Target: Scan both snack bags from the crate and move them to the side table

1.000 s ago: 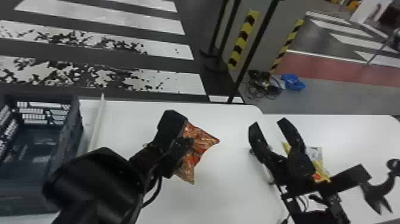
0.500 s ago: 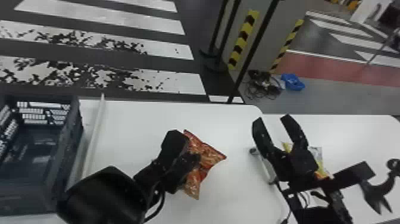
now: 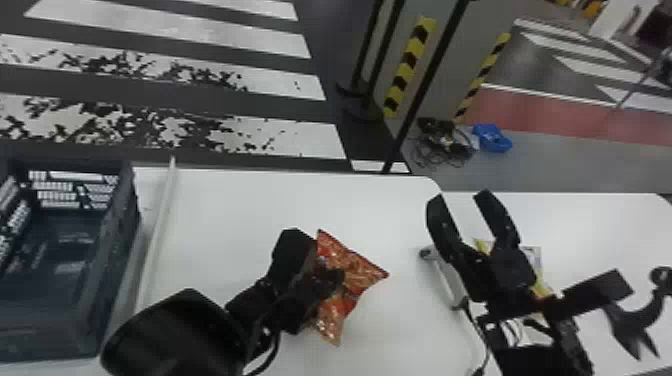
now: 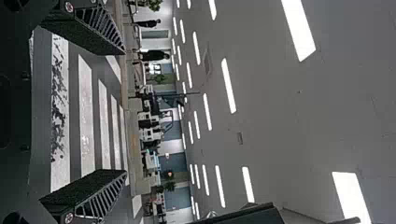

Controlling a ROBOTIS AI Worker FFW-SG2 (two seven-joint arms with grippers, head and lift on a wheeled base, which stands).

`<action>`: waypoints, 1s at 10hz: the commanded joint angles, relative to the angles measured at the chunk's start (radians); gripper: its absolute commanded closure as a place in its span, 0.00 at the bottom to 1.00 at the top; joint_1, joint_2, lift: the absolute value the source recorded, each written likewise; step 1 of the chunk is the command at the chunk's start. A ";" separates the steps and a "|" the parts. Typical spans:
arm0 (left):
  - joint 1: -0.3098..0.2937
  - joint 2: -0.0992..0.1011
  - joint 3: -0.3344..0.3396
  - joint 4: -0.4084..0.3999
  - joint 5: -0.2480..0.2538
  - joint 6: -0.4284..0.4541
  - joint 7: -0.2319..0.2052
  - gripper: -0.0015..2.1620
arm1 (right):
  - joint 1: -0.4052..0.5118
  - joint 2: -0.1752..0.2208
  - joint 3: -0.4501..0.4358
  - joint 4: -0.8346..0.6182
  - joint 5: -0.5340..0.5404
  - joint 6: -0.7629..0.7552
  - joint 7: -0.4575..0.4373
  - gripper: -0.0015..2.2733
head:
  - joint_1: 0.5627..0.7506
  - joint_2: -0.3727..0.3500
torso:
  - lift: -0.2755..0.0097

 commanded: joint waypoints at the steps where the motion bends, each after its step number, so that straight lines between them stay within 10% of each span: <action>1: 0.000 -0.003 -0.010 0.025 0.021 -0.010 -0.022 0.66 | 0.000 0.000 -0.004 0.000 -0.002 0.000 0.000 0.04 | 0.70 0.03 | 0.63; 3: 0.000 -0.003 -0.019 0.030 0.025 -0.028 -0.036 0.54 | 0.000 0.000 -0.004 0.002 -0.002 0.000 0.000 0.04 | 0.70 0.03 | 0.63; 4: 0.000 -0.003 -0.029 0.023 0.007 -0.031 -0.036 0.10 | 0.000 0.000 -0.005 0.002 -0.002 0.000 0.000 0.04 | 0.70 0.03 | 0.63; 5: 0.000 -0.003 -0.029 0.014 -0.008 -0.028 -0.035 0.00 | 0.003 0.000 -0.005 0.002 -0.002 0.000 0.000 0.04 | 0.70 0.03 | 0.63; 10: 0.063 -0.003 0.011 -0.179 -0.105 0.094 0.012 0.01 | 0.023 -0.002 -0.024 -0.008 -0.010 -0.003 0.000 0.04 | 0.70 0.03 | 0.63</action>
